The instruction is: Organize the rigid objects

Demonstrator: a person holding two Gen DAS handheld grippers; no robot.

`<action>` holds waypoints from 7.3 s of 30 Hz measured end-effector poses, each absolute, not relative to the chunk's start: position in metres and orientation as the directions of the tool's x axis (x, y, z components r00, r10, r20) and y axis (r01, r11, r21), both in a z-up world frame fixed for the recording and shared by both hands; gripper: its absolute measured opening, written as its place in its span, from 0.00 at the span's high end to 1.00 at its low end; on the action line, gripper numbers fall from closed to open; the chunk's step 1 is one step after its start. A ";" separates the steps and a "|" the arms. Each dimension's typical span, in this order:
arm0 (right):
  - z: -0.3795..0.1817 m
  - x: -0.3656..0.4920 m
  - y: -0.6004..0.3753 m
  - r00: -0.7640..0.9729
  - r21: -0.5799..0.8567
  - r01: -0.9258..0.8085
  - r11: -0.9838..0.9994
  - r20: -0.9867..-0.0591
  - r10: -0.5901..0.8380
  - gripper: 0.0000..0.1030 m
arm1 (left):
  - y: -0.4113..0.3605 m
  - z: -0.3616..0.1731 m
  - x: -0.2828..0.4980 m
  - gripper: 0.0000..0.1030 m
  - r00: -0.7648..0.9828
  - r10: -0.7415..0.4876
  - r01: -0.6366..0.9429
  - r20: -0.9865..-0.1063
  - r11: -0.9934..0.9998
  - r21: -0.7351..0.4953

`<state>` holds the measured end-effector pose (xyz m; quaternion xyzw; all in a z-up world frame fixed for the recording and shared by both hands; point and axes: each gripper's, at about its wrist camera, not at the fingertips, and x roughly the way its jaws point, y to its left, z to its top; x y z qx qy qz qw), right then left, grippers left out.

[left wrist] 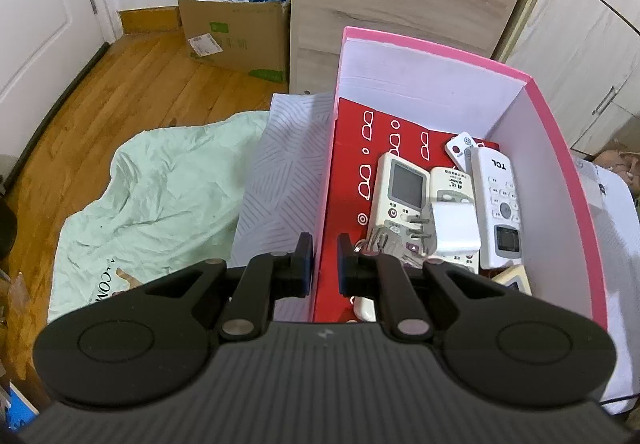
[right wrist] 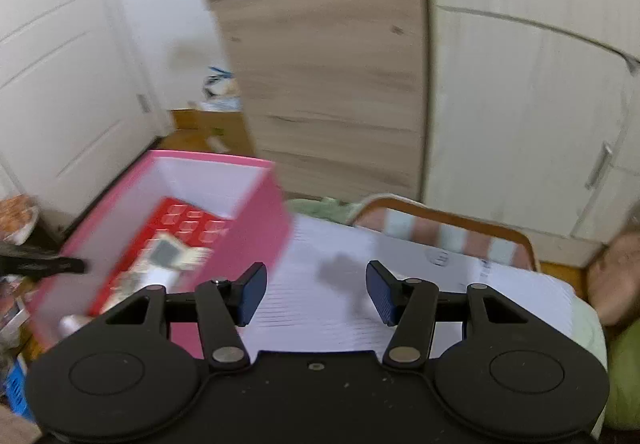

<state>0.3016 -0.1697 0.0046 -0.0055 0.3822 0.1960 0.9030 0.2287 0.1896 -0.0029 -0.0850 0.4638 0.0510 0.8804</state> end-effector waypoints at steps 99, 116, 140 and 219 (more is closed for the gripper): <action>-0.041 0.380 0.055 0.460 0.179 -0.498 0.849 -0.775 0.433 0.35 | 0.182 0.007 0.225 0.91 0.580 0.039 -0.139 -0.813 0.989 -0.052; 0.046 0.262 -0.016 0.565 0.074 -0.617 0.784 -0.652 0.506 0.37 | 0.164 0.046 0.190 0.91 0.668 0.019 -0.116 -0.744 0.990 -0.079; 0.095 0.086 -0.127 0.854 0.009 -0.434 0.901 -0.314 0.415 0.39 | 0.072 0.098 0.042 0.84 0.875 0.009 -0.010 -0.485 1.000 -0.001; -0.009 0.020 -0.135 0.917 -0.013 -0.148 0.989 -0.376 0.132 0.00 | 0.031 0.015 -0.006 0.00 0.892 0.121 -0.111 -0.436 0.993 0.048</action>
